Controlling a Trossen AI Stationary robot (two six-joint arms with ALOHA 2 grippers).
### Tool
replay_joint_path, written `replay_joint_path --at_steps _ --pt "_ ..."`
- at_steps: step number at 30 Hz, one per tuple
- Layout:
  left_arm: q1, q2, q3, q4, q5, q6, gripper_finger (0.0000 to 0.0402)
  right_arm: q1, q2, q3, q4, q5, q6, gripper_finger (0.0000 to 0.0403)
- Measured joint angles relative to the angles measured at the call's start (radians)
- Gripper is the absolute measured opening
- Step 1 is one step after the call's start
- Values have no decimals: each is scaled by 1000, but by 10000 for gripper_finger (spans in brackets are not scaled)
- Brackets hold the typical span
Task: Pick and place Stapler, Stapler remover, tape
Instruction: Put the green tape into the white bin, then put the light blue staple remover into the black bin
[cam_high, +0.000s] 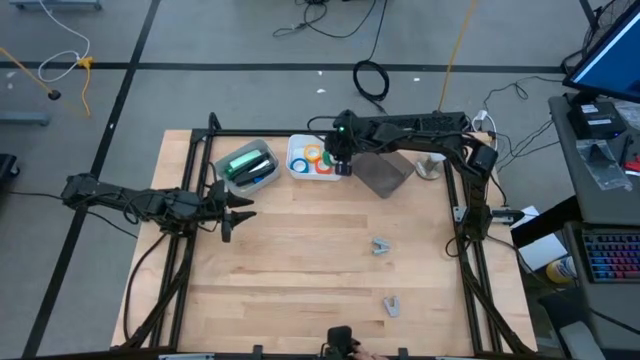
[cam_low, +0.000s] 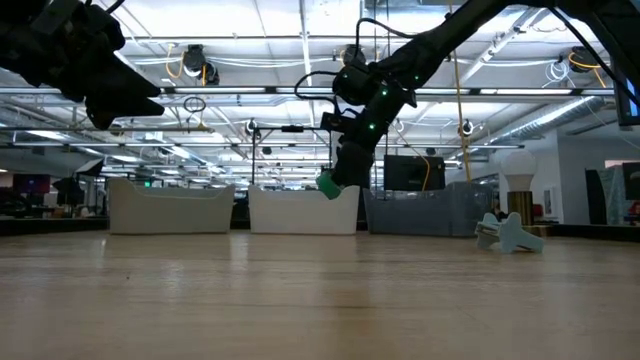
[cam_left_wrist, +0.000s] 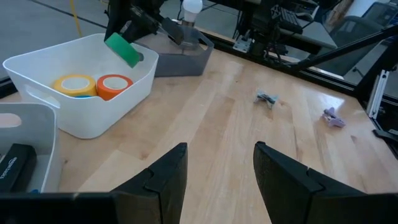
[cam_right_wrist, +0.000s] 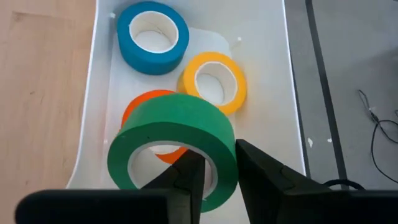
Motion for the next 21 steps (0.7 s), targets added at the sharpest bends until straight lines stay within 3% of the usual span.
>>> replay_joint_path --at_steps 4,9,21 --pt "0 0 0 0 0 0 182 12 41 -1 -10 6 -8 84" --pt "0 0 0 0 0 -5 182 46 55 -3 8 137 -76 84" --pt "0 0 0 0 1 -10 182 68 48 -2 65 153 -98 85"
